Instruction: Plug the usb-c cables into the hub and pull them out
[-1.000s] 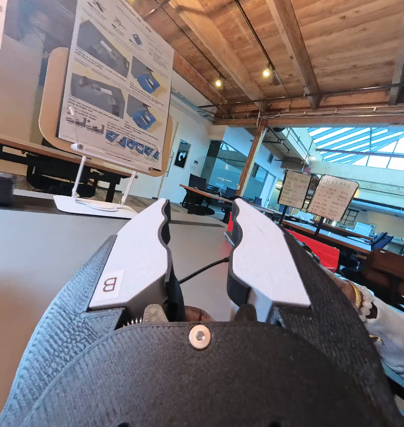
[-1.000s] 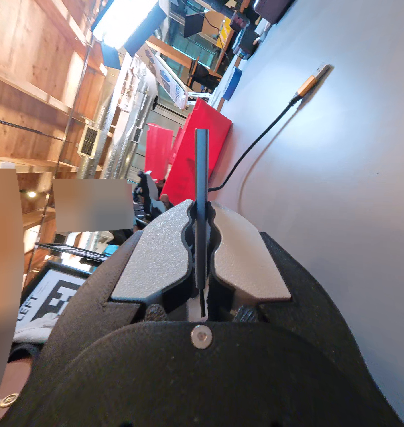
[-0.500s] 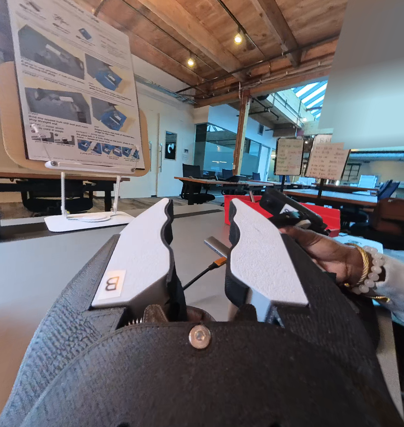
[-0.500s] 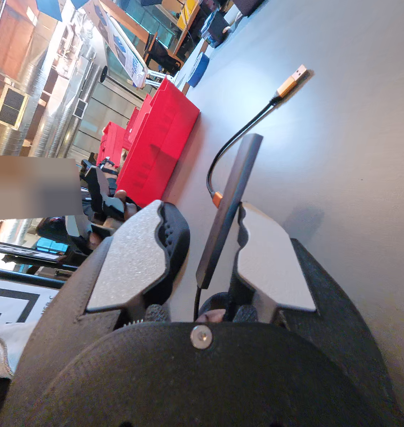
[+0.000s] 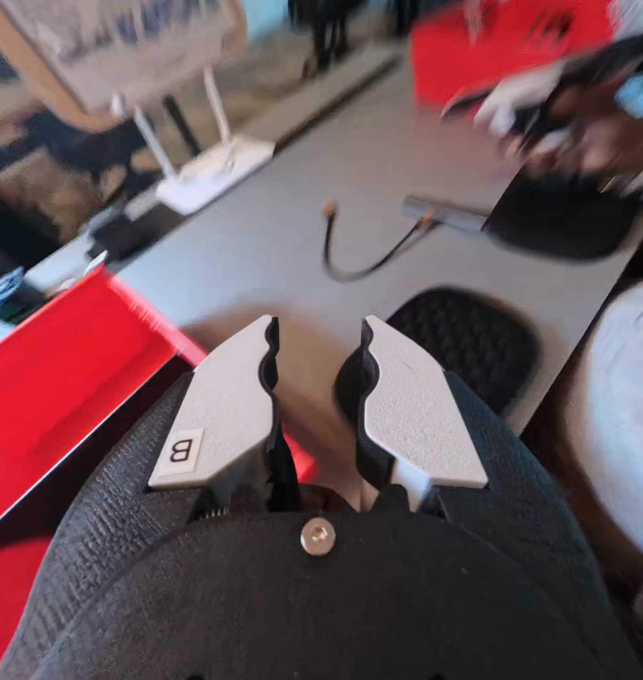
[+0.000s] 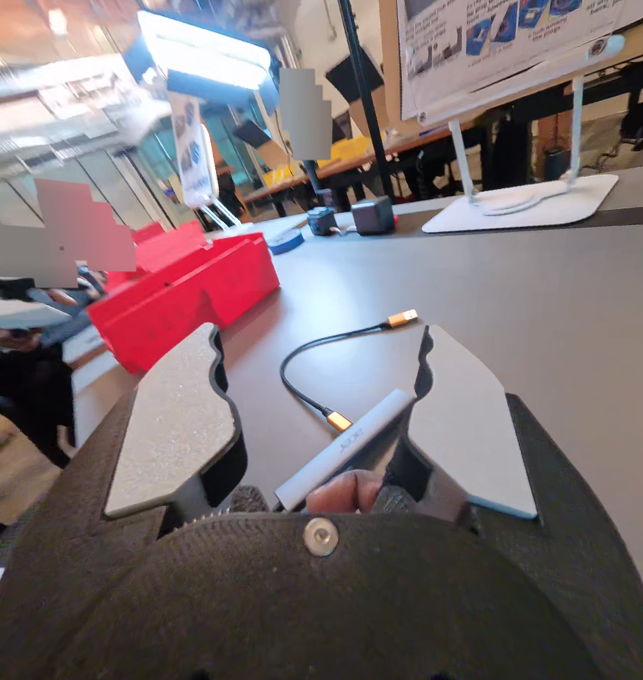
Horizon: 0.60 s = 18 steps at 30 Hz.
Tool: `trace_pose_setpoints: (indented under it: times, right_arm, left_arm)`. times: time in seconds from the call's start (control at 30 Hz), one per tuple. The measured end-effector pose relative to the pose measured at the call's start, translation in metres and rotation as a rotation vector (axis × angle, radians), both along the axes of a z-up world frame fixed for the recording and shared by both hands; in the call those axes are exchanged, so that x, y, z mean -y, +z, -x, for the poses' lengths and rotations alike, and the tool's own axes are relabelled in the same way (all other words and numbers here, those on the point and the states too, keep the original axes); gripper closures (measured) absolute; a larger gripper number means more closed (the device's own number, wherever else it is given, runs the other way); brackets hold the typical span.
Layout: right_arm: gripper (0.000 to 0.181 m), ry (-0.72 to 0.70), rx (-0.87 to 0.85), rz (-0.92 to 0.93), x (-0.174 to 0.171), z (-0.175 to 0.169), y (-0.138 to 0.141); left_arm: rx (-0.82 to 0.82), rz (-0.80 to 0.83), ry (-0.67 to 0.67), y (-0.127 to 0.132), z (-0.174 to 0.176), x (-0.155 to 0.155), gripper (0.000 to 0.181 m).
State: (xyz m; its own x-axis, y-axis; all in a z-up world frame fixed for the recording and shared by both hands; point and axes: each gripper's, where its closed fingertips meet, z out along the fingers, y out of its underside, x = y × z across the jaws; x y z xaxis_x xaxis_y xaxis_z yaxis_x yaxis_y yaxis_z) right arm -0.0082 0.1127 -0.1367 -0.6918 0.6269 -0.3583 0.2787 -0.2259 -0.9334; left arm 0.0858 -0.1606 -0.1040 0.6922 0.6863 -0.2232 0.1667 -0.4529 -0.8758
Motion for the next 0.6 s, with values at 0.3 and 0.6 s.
trace_pose_setpoints:
  times: [0.3,0.6]
  right_arm:
    - [0.087,0.099,0.022,0.077,0.012,-0.007,0.0]
    - [0.098,0.075,0.124,0.157,0.004,0.003,-0.006]
  left_arm:
    - [0.46,0.795,0.063,-0.067,0.028,0.142,0.141]
    - [0.557,0.951,-0.273,-0.125,0.039,0.138,0.145]
